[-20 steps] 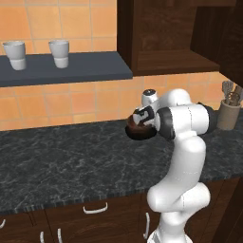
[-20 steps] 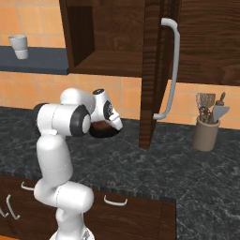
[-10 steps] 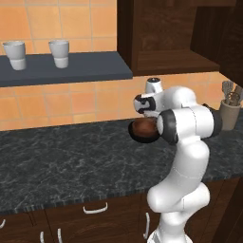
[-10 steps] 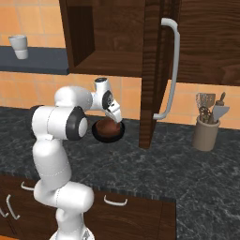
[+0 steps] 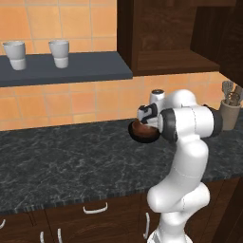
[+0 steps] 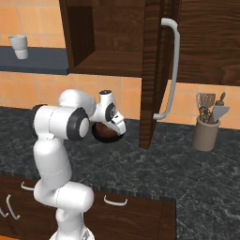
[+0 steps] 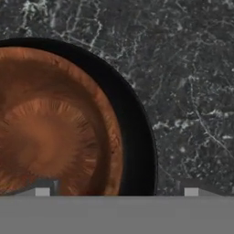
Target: Pick up the bowls on the counter and stack them on top of one another in the open cabinet. Place the smaller bowl on top of the larger bowl.
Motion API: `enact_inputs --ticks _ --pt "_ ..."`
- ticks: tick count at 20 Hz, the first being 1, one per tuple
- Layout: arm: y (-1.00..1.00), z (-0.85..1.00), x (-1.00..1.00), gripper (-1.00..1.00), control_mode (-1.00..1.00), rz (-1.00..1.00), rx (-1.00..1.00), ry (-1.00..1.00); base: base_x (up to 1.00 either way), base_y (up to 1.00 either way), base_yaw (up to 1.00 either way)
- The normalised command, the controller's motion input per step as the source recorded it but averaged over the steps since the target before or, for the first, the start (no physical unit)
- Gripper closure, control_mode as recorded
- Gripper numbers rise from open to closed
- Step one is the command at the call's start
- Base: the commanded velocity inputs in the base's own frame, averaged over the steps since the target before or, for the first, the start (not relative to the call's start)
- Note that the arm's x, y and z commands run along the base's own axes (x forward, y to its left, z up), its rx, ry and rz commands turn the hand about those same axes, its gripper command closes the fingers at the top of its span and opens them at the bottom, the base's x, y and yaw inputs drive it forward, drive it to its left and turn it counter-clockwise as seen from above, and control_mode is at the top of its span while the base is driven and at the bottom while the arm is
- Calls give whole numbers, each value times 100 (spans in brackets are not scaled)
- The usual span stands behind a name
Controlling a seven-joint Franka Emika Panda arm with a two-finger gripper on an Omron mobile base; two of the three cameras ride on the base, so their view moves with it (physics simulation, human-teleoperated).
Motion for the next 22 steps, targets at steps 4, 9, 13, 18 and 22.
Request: enact_inputs --ticks 4,9,13,18,22 --pt "0 -47 8 -100 -100 8 0 9 0 0 0" --pt "0 -57 2 -100 -100 8 0 10 0 0 0" --pt "0 -57 0 -100 -100 8 0 3 0 0 0" --pt "0 -57 2 100 -100 1 3 -11 0 0 0" --pt "-1 -45 -3 100 -100 0 2 -27 0 0 0"
